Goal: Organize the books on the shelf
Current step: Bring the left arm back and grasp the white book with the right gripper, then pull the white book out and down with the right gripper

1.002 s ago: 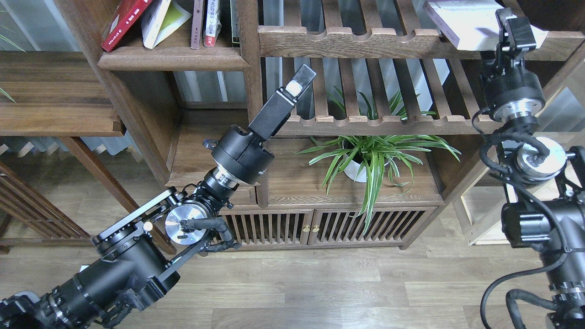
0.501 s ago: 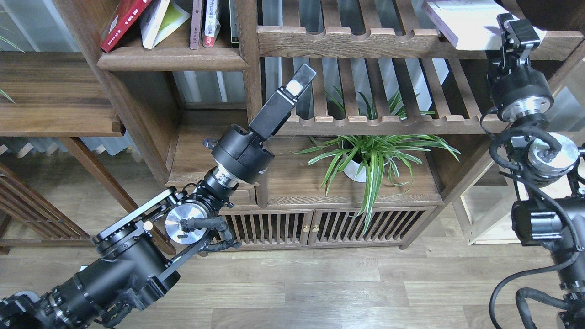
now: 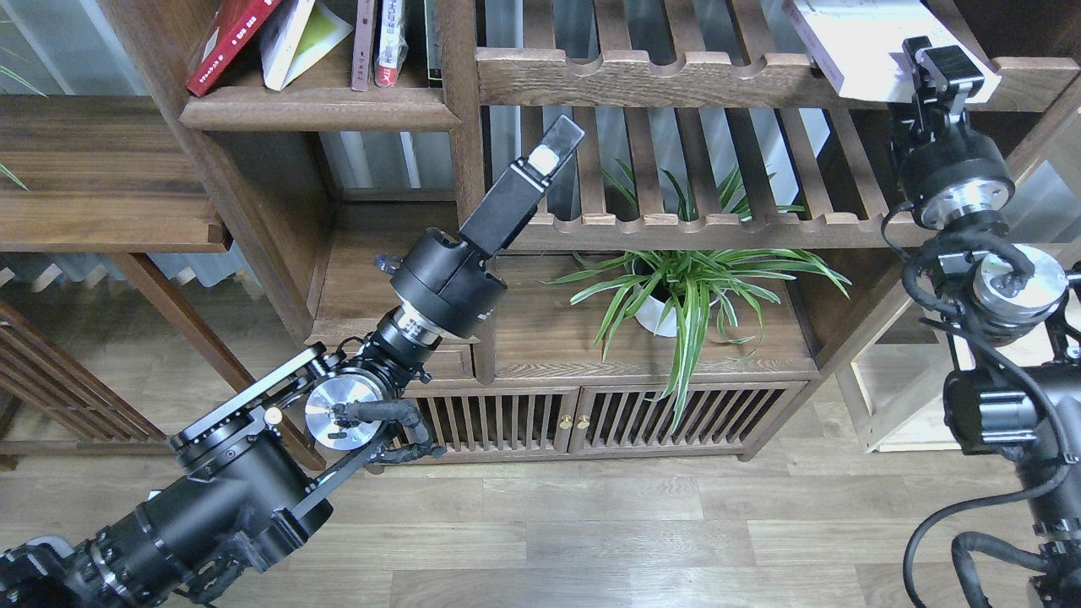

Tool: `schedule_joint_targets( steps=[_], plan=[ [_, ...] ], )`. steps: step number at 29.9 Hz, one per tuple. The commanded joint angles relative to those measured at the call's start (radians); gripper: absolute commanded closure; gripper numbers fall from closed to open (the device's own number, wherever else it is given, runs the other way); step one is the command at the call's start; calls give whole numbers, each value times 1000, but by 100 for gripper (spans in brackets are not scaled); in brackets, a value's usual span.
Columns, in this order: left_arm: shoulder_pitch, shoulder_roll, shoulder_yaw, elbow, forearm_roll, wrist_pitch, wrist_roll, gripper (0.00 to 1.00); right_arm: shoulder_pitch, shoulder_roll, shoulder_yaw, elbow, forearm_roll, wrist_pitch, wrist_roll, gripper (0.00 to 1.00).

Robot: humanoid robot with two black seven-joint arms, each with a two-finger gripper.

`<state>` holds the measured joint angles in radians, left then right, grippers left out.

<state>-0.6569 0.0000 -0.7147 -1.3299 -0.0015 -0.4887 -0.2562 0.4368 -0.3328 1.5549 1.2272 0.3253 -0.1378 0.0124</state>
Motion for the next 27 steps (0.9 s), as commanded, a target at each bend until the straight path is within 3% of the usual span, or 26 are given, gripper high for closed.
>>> schedule_joint_targets(
  steps=[1,10,16,22,27],
  plan=[
    [2,0,-3,0,0,0,-2,1,-1,4,1,0,0,3,0,56],
    [3,12,-6,0,0,0,-2,1,-3,17,1,-2,0,46,3,70],
    [3,12,-6,0,0,0,-2,1,-15,49,7,-3,0,188,3,86],
    [6,12,-6,1,0,0,-2,1,-56,49,8,-3,4,300,3,94],
    [13,14,-8,1,0,0,-3,1,-105,50,2,-2,8,426,3,94]
  ],
)
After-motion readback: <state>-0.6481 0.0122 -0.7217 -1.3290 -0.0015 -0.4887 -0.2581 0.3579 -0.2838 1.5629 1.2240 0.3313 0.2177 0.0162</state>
